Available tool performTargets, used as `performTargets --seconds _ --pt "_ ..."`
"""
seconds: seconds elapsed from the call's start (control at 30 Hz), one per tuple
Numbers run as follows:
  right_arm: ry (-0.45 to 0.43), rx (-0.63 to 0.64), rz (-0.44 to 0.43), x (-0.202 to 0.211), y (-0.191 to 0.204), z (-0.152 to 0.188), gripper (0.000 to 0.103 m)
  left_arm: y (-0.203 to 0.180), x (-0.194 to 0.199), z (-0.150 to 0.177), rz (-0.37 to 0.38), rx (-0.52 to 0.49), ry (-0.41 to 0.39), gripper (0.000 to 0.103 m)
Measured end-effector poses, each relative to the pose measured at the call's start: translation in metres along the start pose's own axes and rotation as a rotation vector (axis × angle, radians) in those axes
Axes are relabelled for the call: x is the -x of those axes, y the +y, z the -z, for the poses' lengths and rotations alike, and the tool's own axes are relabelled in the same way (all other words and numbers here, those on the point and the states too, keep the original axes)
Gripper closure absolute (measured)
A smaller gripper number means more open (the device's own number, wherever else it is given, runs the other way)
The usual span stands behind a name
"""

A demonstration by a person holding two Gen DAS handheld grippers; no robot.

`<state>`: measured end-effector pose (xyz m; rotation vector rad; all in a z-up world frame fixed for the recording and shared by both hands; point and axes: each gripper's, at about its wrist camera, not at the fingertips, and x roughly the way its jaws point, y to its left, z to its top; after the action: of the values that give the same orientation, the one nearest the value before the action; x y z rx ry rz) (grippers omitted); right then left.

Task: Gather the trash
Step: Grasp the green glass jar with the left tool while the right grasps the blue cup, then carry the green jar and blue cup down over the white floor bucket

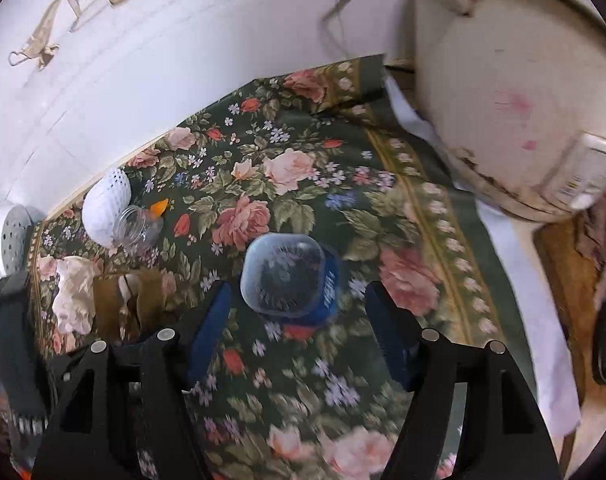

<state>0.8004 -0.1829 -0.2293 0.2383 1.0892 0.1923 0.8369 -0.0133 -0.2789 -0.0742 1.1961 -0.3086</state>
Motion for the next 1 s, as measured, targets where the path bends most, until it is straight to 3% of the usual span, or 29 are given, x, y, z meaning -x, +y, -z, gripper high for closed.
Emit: performTargets --seconds 0.43,0.5,0.67,1.0 --pt "0.104 0.030 0.040 -0.056 0.003 -0.006 0.037 0.009 0.033 0.015 -0.009 0.036 -0.056 0.062" --pt "0.101 0.032 0.046 -0.057 0.003 -0.005 0.042 0.008 0.042 0.019 -0.019 0.036 -0.069 0.062" --pt "0.061 0.094 0.055 -0.042 0.006 0.000 0.043 0.003 0.063 0.029 -0.046 0.052 -0.102 0.063" --pt "-0.034 0.190 -0.062 0.032 0.015 0.023 0.043 -0.014 0.124 0.062 -0.129 0.164 -0.237 0.063"
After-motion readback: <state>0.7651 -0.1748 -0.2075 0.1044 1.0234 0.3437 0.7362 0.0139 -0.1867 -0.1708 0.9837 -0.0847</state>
